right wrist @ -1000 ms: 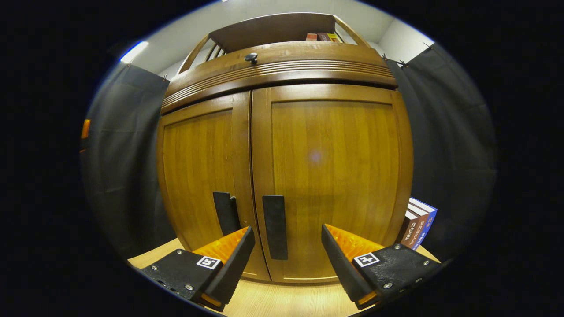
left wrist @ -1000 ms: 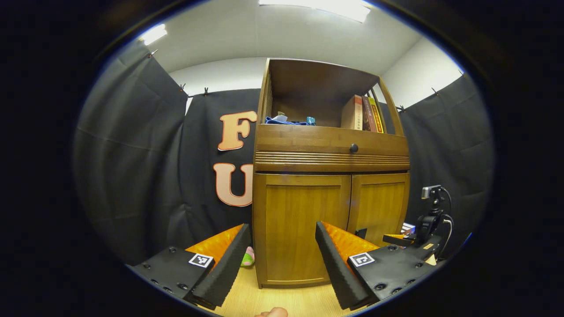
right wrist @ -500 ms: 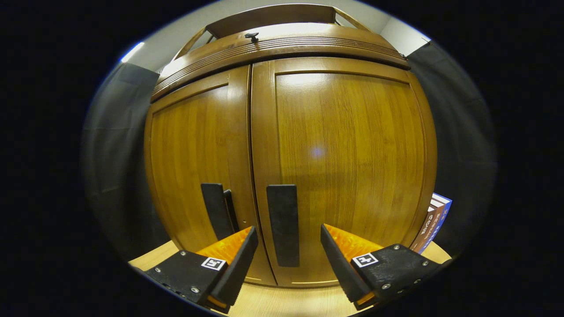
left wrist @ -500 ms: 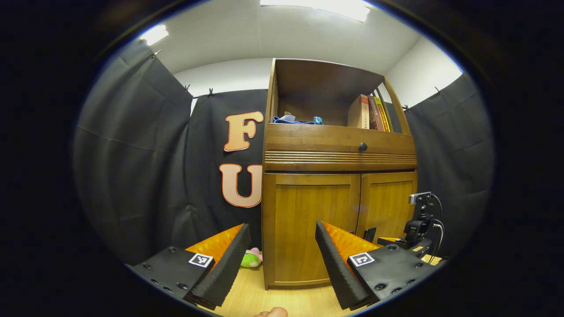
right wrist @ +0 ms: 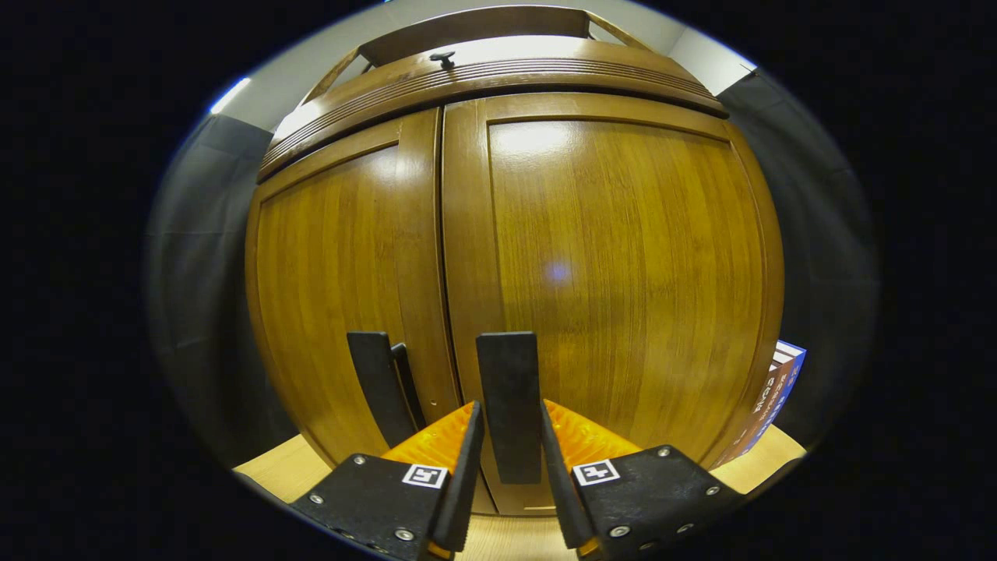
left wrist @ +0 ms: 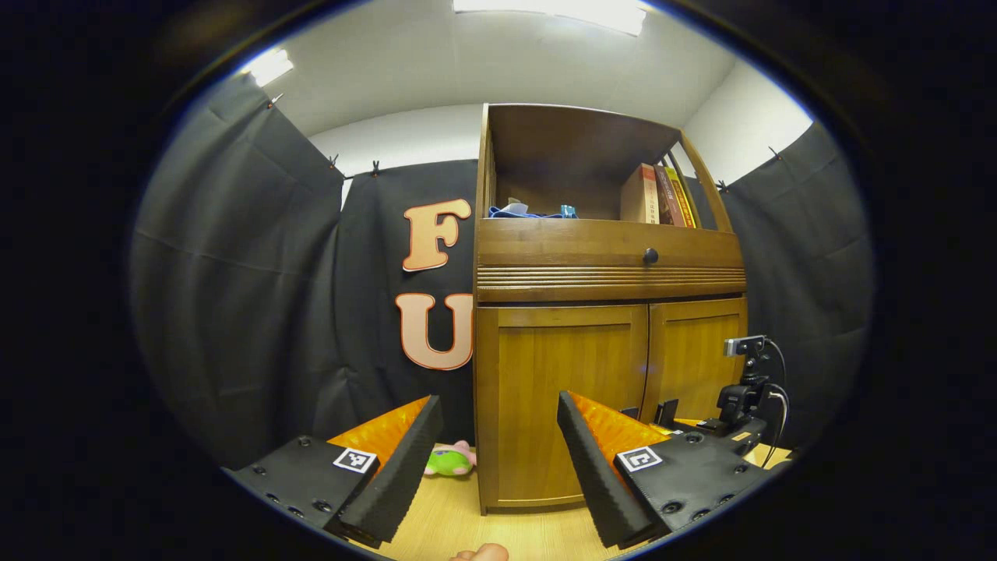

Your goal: Open the right door of the double-door shoe cabinet with the right hand, and open the left door with the left hand.

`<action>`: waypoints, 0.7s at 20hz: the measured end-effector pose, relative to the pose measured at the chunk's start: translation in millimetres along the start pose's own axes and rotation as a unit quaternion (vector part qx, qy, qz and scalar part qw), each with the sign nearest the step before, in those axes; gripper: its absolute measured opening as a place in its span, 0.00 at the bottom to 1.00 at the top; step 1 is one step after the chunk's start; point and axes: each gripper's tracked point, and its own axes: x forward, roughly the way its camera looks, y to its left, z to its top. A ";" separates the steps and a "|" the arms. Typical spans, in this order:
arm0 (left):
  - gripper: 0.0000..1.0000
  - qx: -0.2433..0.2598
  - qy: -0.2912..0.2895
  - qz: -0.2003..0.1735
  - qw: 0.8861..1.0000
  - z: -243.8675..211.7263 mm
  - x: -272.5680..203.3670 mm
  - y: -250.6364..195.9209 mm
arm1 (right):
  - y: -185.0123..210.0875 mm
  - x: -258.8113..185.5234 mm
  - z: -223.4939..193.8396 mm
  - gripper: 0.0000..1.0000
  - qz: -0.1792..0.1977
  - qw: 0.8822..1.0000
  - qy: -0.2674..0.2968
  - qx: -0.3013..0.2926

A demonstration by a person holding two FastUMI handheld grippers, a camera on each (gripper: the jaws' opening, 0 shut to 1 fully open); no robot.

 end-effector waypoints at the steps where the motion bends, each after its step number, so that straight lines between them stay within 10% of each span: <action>1: 0.98 0.002 -0.001 0.002 1.000 1.3 -0.7 0.4 | -0.8 -0.7 -0.2 0.32 0.000 1.000 0.002 0.002; 7: 0.94 0.004 -0.003 0.002 1.000 2.3 -8.7 -3.1 | -0.2 -4.8 -1.6 0.43 0.002 1.000 0.006 -0.010; 8: 0.96 0.005 -0.004 0.003 1.000 2.4 -10.6 -3.1 | -0.2 -6.9 -1.9 0.22 0.003 1.000 0.006 -0.012; 9: 0.95 0.005 -0.005 0.004 1.000 2.5 -11.1 -3.0 | -0.5 -9.7 -2.7 0.42 0.005 1.000 0.006 -0.014; 14: 0.95 -0.003 0.007 0.004 1.000 -6.0 -10.6 -3.0 | -3.0 -28.5 -3.5 0.30 0.014 1.000 0.009 -0.019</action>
